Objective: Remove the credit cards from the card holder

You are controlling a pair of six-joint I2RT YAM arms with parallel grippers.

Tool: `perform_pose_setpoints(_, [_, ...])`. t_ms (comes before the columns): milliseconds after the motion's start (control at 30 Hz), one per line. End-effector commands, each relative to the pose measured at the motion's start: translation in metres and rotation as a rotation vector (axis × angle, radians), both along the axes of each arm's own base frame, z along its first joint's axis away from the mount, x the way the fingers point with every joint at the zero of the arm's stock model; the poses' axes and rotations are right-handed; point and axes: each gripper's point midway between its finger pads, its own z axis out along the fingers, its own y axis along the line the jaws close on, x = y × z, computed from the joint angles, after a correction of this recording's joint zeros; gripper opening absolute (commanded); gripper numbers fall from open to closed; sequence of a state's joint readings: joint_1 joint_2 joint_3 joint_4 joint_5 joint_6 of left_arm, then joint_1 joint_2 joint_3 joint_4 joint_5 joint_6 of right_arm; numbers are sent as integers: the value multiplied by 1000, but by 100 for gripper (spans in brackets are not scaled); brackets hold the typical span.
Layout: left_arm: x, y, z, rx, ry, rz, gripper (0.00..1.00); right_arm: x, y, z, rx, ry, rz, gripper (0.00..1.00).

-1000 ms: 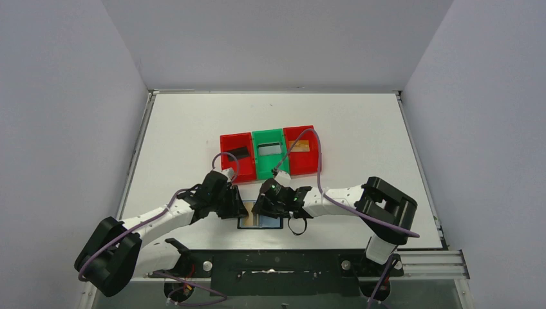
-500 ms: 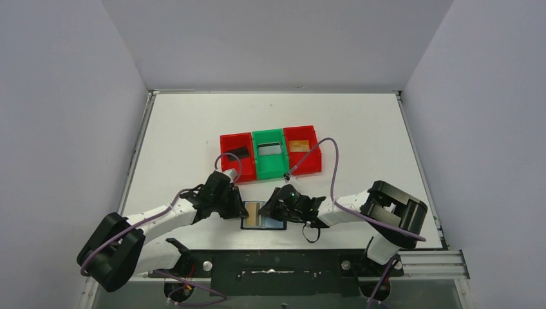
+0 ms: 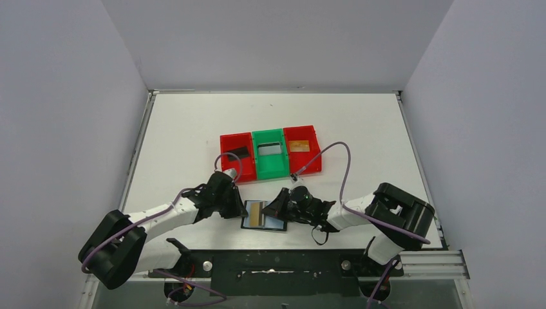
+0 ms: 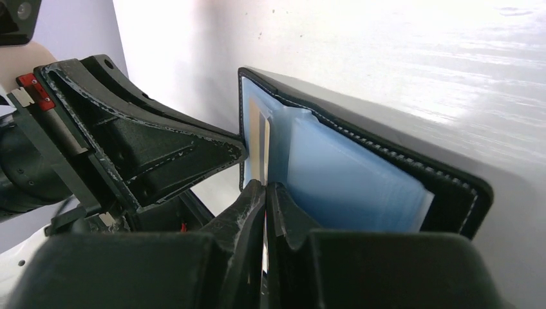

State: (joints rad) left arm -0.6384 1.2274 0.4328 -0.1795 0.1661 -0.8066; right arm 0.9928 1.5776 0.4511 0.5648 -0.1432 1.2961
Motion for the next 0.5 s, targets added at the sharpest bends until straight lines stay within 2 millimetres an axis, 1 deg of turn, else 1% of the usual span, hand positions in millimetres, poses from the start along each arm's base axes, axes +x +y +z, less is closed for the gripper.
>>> perform_pose_setpoints(0, [-6,29,-28,159,25,42,11,4,6,31,110,-53,18,1])
perform_pose_setpoints(133, [-8,31,-30,167,32,45,10,4,-6,22,57,-32,-7,3])
perform_pose_setpoints(300, [-6,30,-27,159,21,45,10,3,-25,-1,-67,30,-58,3])
perform_pose_setpoints(467, [0,24,-15,127,-11,40,10,4,-28,-4,-68,31,-69,1])
